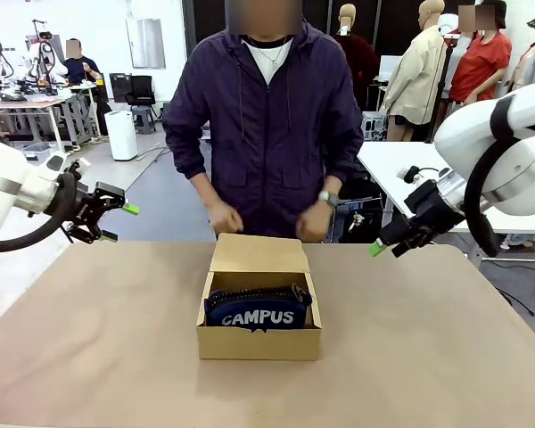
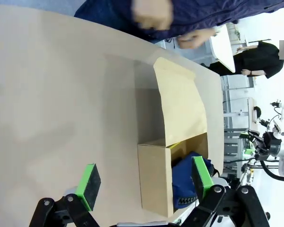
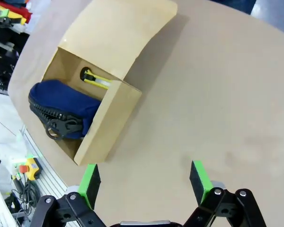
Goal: Pack the items into the box.
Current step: Close the Mailer Box.
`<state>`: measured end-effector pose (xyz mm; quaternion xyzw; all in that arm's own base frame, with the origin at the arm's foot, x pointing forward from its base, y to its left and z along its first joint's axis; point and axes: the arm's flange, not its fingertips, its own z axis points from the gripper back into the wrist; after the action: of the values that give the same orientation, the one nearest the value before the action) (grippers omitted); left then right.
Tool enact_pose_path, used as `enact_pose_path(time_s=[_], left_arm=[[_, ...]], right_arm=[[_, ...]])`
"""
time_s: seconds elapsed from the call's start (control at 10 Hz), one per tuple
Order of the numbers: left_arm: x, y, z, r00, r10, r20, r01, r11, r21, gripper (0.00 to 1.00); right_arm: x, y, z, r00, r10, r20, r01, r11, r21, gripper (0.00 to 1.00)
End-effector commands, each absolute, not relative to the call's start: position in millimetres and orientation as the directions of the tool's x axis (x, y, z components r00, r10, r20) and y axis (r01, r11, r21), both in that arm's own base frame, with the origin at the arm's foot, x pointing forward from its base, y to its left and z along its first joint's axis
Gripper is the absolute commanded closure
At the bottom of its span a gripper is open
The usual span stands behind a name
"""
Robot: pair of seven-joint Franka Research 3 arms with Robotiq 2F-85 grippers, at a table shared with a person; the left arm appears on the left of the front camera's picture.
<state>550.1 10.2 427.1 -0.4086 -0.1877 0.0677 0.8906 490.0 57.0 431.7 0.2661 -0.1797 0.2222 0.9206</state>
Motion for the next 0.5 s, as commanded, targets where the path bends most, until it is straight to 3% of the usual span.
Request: enact_pose_path(time_s=[0.0,0.4], left_arm=[[543,11,430,0.921,0.264,0.288,0.047,0.657,-0.752,0.00],[614,-7,410,0.947,0.268,0.179,-0.004,0.565,-0.825,0.00]], right_arm=[[494,58,426,0.841,0.314,0.441,-0.500,0.761,0.412,0.00],[599,80,382,0.890,0.038,0.454,-0.370,0.641,0.672,0.00]])
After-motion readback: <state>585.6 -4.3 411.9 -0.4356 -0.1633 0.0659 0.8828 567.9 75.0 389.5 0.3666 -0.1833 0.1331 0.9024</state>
